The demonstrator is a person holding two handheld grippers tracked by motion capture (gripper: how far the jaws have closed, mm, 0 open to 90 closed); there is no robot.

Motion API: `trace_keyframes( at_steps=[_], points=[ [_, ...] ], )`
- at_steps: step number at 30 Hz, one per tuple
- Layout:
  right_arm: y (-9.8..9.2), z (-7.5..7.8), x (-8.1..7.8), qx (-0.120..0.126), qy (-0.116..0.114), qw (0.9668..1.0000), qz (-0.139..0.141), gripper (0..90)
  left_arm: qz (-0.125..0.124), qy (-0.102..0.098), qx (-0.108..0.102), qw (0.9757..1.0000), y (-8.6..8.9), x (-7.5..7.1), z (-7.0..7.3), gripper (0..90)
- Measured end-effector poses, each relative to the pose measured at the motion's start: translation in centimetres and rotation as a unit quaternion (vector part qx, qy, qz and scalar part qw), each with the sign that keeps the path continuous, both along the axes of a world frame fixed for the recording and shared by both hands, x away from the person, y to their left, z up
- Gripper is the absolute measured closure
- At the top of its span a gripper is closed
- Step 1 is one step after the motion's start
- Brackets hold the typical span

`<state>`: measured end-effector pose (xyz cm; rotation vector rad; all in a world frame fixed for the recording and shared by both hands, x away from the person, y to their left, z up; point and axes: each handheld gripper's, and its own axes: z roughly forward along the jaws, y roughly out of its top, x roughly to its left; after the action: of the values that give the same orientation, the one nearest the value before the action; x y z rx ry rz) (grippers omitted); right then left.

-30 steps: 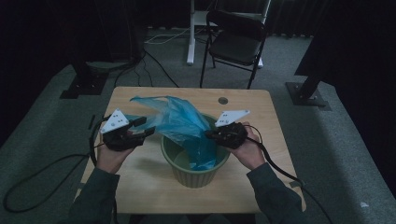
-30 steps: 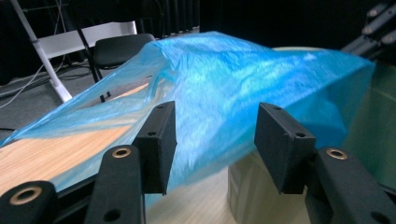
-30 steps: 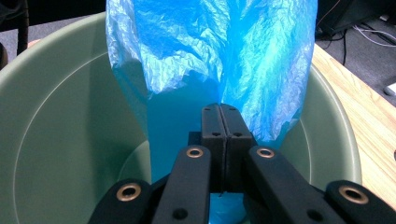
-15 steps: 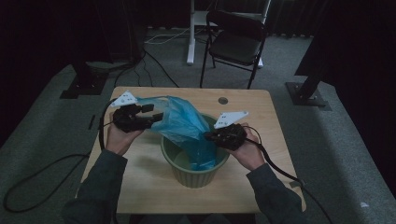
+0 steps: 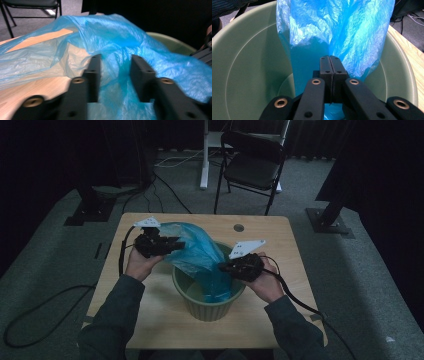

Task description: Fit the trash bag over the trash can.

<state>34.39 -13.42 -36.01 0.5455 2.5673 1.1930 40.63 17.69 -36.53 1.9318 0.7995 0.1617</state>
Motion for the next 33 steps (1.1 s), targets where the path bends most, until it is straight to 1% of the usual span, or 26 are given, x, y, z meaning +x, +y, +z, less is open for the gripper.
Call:
trace_keyframes(
  at_steps=[1, 4, 6, 8, 10, 12, 14, 16, 18, 24, 27, 31, 33],
  points=[
    [0.0, 0.0, 0.0, -0.001, 0.000, 1.0000, 0.000, 89.7, -0.002, -0.003, 0.003, 1.0000, -0.1, -0.1, 0.0, 70.8],
    [-0.1, 0.0, 0.0, 0.000, 0.001, 1.0000, 0.000, 89.2, 0.000, -0.017, 0.017, 0.9997, -0.6, -0.7, 0.3, 79.2],
    [-0.2, 0.0, 0.0, 0.002, 0.004, 1.0000, 0.001, 87.7, -0.003, -0.026, 0.025, 0.9993, -0.8, -1.0, 0.4, 83.0],
    [-0.3, 0.1, 0.0, 0.004, 0.004, 1.0000, 0.005, 83.2, -0.005, -0.035, 0.034, 0.9988, -1.1, -1.4, 0.5, 84.5],
    [-0.5, 0.3, -0.1, 0.010, 0.004, 0.9999, 0.007, 77.4, -0.005, -0.044, 0.041, 0.9982, -1.3, -1.8, 0.7, 85.0],
    [-0.8, 0.6, -0.1, 0.018, 0.003, 0.9998, 0.004, 74.8, -0.004, -0.056, 0.047, 0.9973, -1.5, -2.2, 0.9, 85.0],
    [-1.1, 1.1, 0.0, 0.024, 0.001, 0.9997, -0.002, 72.7, -0.005, -0.067, 0.054, 0.9963, -1.7, -2.7, 1.1, 85.1],
    [-1.2, 1.6, 0.1, 0.030, -0.003, 0.9995, -0.012, 72.3, -0.007, -0.073, 0.057, 0.9957, -1.9, -3.1, 1.3, 85.1],
    [-1.1, 2.0, 0.2, 0.031, -0.009, 0.9993, -0.016, 72.1, -0.011, -0.083, 0.061, 0.9946, -2.2, -3.6, 1.6, 85.2],
    [0.1, 3.1, 0.8, 0.044, -0.019, 0.9983, -0.033, 72.1, -0.030, -0.101, 0.065, 0.9923, -3.2, -5.0, 2.0, 85.6],
    [1.0, 3.2, 1.2, 0.042, -0.024, 0.9981, -0.039, 71.6, -0.039, -0.109, 0.064, 0.9912, -3.7, -5.7, 2.1, 85.6],
    [2.0, 3.1, 1.8, 0.048, -0.016, 0.9976, -0.047, 68.3, -0.045, -0.119, 0.070, 0.9893, -4.1, -6.5, 2.2, 85.6],
    [2.4, 3.0, 1.9, 0.046, -0.013, 0.9978, -0.045, 69.5, -0.046, -0.124, 0.074, 0.9885, -4.2, -6.8, 2.2, 85.6]
  ],
)
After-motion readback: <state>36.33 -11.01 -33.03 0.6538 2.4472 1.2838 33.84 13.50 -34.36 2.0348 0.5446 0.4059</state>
